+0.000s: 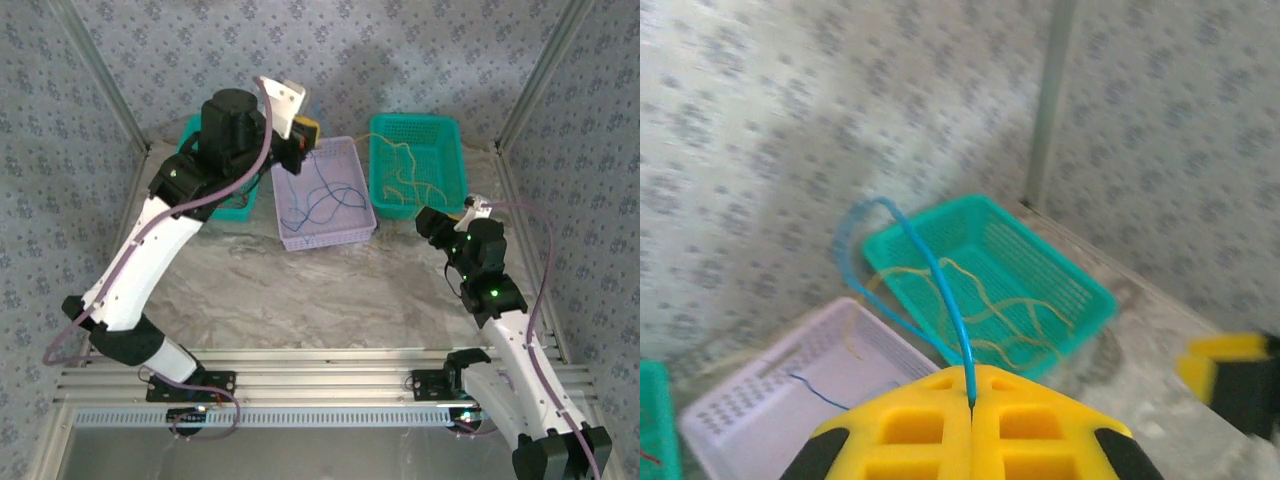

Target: Untangle the cables

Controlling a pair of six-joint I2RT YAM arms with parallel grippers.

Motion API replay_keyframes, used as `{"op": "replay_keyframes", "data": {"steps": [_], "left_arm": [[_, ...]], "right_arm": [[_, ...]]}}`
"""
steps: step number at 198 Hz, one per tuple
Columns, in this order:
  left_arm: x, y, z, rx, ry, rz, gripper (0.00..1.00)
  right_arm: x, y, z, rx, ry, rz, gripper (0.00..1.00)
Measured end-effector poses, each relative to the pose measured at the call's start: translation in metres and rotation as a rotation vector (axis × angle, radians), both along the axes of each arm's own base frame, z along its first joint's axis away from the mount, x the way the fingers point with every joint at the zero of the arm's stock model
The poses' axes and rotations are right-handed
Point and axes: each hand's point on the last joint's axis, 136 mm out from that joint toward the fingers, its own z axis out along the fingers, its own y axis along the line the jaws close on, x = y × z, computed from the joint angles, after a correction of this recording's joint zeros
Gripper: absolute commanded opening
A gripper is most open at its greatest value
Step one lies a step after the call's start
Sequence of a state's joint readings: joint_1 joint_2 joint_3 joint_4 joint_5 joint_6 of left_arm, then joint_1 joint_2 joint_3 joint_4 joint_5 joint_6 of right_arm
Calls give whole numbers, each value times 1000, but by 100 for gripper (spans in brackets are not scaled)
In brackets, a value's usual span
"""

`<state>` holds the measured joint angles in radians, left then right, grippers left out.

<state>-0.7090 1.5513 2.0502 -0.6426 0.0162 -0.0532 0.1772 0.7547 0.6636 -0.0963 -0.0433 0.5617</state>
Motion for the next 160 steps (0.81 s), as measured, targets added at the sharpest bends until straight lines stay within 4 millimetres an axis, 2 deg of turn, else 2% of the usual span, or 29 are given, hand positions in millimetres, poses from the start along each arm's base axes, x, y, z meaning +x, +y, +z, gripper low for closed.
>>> {"op": "replay_keyframes", "data": {"steps": [18, 33, 51, 81, 107, 160], "left_arm": [[32, 7, -2, -30, -10, 46, 0], [58, 2, -15, -46, 10, 59, 0], [87, -7, -44, -38, 58, 66, 0], [127, -21, -108, -4, 175, 82, 0], [146, -25, -156, 17, 259, 102, 0], [170, -35, -230, 45, 371, 130, 0]], "right_arm": [[1, 1, 5, 2, -7, 3, 65], [2, 2, 11, 5, -19, 8, 65], [2, 2, 14, 6, -28, 8, 65], [2, 2, 14, 6, -28, 9, 65], [2, 2, 14, 6, -27, 8, 65], [3, 4, 10, 5, -14, 15, 65]]}}
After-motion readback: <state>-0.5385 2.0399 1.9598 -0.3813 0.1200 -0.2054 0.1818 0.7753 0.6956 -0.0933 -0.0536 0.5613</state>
